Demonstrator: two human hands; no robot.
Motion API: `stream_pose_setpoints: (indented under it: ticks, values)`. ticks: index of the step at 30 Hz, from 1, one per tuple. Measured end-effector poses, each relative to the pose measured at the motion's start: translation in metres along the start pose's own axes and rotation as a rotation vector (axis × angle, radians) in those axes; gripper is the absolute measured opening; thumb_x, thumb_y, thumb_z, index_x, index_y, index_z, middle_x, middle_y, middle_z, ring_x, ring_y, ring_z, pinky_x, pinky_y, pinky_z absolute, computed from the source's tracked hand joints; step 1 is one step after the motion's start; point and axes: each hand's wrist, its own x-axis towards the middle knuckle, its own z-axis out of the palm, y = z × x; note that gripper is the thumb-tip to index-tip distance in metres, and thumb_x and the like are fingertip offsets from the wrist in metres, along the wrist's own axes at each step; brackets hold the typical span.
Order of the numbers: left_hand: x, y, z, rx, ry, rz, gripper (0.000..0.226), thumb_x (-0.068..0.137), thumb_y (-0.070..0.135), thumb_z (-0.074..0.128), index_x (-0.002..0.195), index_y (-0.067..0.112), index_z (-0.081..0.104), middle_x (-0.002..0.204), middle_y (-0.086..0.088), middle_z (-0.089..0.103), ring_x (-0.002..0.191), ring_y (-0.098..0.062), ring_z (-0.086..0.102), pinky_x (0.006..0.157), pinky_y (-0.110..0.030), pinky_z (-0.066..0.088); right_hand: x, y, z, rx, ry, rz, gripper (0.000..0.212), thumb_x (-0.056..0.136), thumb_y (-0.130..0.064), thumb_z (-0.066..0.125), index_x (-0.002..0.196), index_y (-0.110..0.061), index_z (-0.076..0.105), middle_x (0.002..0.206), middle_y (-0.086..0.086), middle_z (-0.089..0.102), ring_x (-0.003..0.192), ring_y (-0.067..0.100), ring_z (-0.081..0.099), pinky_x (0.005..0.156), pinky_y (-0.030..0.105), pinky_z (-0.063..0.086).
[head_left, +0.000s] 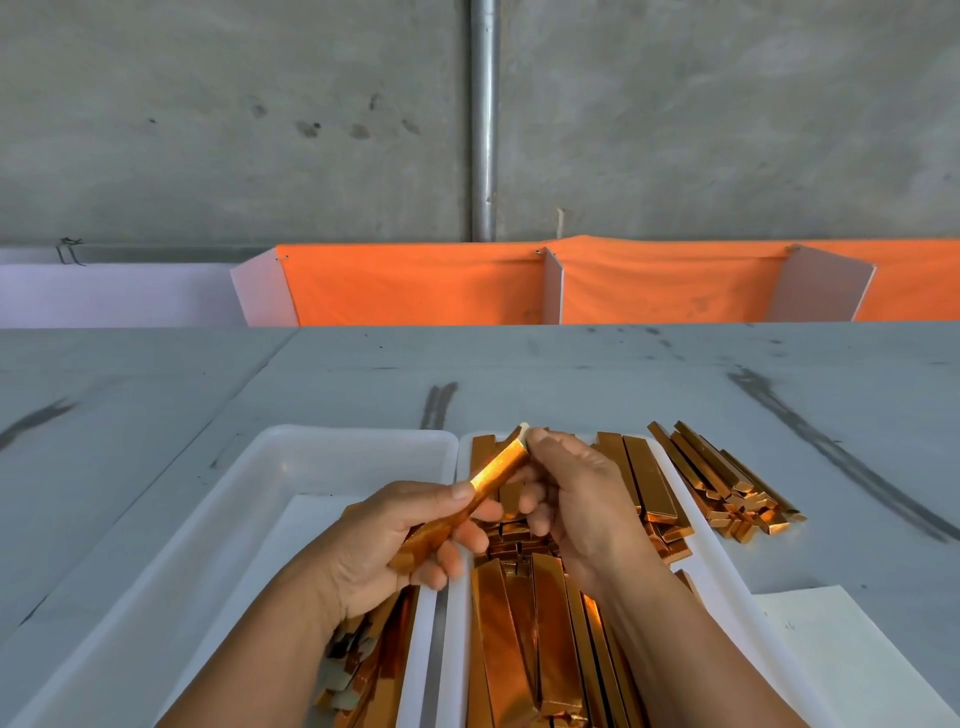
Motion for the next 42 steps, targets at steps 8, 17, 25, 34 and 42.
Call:
stream_pose_setpoints:
  ticks: [8, 17, 25, 34, 42]
  values:
    - [-0.002, -0.003, 0.006, 0.526, 0.559, 0.387, 0.056, 0.069, 0.052, 0.062, 0.123, 0.037, 0.06, 0.112, 0.015, 0.065, 0.106, -0.004, 0.06, 0.085, -0.019, 0.052, 0.002, 0.007, 0.0, -0.187, 0.19, -0.01, 0.039, 0.097, -0.041, 0.058, 0.081, -0.007, 0.067, 0.054, 0.008, 0.06, 0.037, 0.014, 0.045, 0.041, 0.023, 0.042]
    - [-0.002, -0.003, 0.014, 0.9, 0.623, 0.57, 0.07, 0.07, 0.067, 0.051, 0.129, 0.032, 0.055, 0.111, 0.019, 0.062, 0.106, 0.002, 0.057, 0.093, -0.031, 0.051, 0.005, 0.012, -0.001, -0.389, 0.331, -0.094, 0.033, 0.101, -0.038, 0.051, 0.087, -0.009, 0.06, 0.051, 0.007, 0.061, 0.038, 0.011, 0.053, 0.042, 0.025, 0.042]
    - [0.009, -0.01, 0.033, 1.152, 0.586, 0.433, 0.101, 0.058, 0.093, 0.038, 0.144, 0.043, 0.026, 0.131, 0.017, 0.054, 0.112, -0.001, 0.053, 0.086, -0.014, 0.035, 0.001, 0.01, 0.005, -0.446, 0.183, -0.129, 0.035, 0.099, -0.039, 0.053, 0.083, -0.009, 0.058, 0.059, 0.01, 0.055, 0.052, 0.018, 0.051, 0.056, 0.031, 0.042]
    - [0.013, -0.016, 0.027, 1.194, 0.61, 0.4, 0.052, 0.088, 0.057, 0.054, 0.134, 0.037, 0.04, 0.094, 0.018, 0.057, 0.083, -0.004, 0.057, 0.071, -0.014, 0.044, -0.001, 0.012, 0.007, -0.372, 0.089, -0.154, 0.033, 0.099, -0.036, 0.054, 0.081, -0.012, 0.067, 0.057, 0.002, 0.061, 0.048, 0.007, 0.053, 0.048, 0.017, 0.042]
    - [0.015, -0.015, 0.022, 1.248, 0.779, 0.366, 0.039, 0.096, 0.052, 0.042, 0.129, 0.033, 0.033, 0.092, 0.017, 0.05, 0.077, -0.008, 0.054, 0.066, -0.017, 0.042, -0.003, 0.012, 0.008, -0.42, 0.135, -0.276, 0.009, 0.095, -0.025, 0.061, 0.092, -0.024, 0.069, 0.079, -0.004, 0.07, 0.064, 0.009, 0.062, 0.06, 0.027, 0.055]
